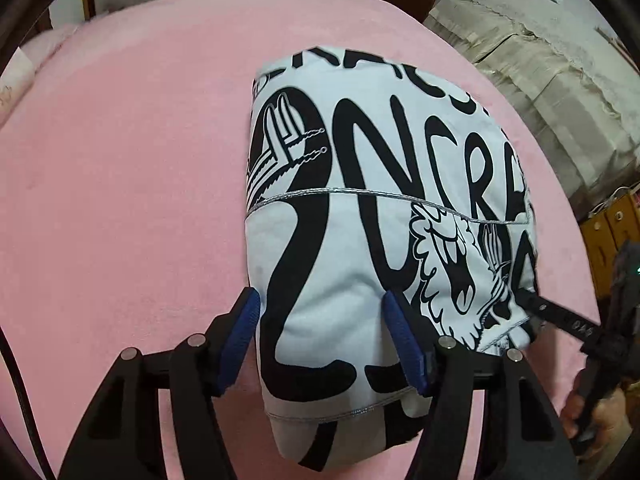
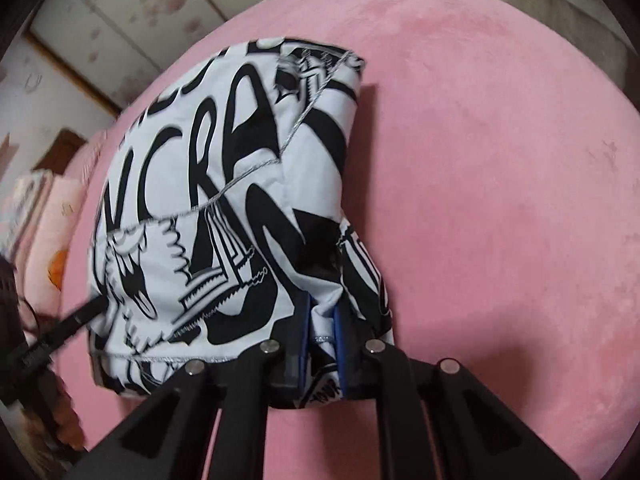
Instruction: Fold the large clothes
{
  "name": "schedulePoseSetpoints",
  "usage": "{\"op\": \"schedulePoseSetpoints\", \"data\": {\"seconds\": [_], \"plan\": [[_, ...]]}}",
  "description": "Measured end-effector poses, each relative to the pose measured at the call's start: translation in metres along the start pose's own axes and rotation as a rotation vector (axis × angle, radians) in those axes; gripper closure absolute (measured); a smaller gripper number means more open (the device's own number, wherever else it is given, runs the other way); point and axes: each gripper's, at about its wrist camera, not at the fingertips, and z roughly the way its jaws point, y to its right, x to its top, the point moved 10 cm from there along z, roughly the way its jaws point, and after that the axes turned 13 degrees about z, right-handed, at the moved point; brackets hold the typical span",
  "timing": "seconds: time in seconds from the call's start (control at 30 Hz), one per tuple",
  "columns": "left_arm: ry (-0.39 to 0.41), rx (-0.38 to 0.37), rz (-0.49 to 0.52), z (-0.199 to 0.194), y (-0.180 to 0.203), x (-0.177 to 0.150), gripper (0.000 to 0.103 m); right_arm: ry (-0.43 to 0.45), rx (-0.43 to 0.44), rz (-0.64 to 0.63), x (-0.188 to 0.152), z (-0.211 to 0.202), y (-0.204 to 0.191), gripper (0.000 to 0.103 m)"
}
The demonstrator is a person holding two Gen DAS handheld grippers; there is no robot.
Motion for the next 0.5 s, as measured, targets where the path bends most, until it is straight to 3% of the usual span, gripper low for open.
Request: {"op": "schedulePoseSetpoints", "data": {"seconds": [0.13,0.2,0.37,0.5], "plan": [[-0.042,-0.018,-0.044,-0.015,-0.003,0.005,0.04,0.0,-0.06,-0.074,0.008,-0.022,-0.019,0.087],[-0.021,-0.032,-0.05,-0.029,-0.005,0.015,0.04,0.049,-0.072,-0.118,0.018,-0.04,-0.033,0.086],[0.08,-0.1,-0.027,-0.056,0.006,0.065,0.04,0.156,0.027,-0.223,0.056,-0.065,-0.08,0.072],[0.067,-0.121,0.019,-0.033,0.024,0.111,0.04,0.144,0.103,-0.273,0.088,-0.027,-0.125,0.072]]}}
